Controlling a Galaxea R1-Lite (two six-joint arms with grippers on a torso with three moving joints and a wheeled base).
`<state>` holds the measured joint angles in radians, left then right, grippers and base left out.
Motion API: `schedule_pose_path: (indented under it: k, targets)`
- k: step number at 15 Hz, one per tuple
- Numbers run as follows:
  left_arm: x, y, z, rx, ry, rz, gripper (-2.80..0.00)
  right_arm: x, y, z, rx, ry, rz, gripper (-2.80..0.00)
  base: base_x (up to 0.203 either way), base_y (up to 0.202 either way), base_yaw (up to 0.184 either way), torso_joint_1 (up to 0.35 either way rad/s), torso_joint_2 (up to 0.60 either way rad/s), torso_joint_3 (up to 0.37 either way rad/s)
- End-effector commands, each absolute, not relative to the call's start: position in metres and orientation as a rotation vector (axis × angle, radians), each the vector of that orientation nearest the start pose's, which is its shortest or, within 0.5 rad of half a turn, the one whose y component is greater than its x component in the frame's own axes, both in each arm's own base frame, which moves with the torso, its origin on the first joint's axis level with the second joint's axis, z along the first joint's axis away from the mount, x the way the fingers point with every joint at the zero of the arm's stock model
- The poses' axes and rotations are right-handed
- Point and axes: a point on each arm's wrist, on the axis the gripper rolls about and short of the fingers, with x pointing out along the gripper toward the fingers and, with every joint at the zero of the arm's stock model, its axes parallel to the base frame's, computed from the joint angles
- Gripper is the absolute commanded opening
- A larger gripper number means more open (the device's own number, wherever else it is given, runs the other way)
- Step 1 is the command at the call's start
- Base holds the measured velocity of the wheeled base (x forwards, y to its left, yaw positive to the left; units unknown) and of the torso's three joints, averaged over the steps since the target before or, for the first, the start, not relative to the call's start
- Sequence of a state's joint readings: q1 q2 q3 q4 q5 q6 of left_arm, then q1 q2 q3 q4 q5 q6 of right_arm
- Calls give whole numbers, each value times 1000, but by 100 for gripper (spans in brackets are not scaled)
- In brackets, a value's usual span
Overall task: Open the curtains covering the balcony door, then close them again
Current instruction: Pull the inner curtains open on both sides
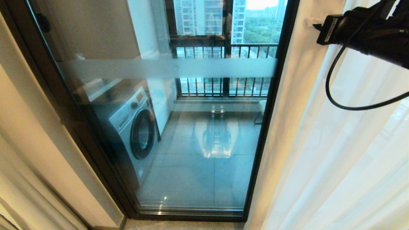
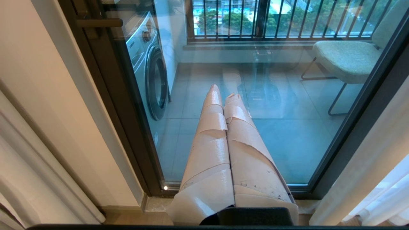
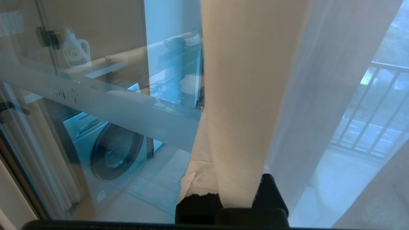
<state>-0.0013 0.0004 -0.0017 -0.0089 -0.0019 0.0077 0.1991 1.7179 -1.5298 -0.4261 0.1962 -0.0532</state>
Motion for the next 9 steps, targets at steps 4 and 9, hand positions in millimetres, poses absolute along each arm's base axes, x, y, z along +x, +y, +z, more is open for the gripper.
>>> schedule_pose_path:
  k: [4,9]
  targets:
    - [-23,0,77,8,-11,-3,-280,317,67,366,-46,-261,340,-280,0,0,0,0,0,0]
    - [-23,0,77,8,-11,-3,-280,307,47,376,-52,-281,277,-280,0,0,0,0,0,0]
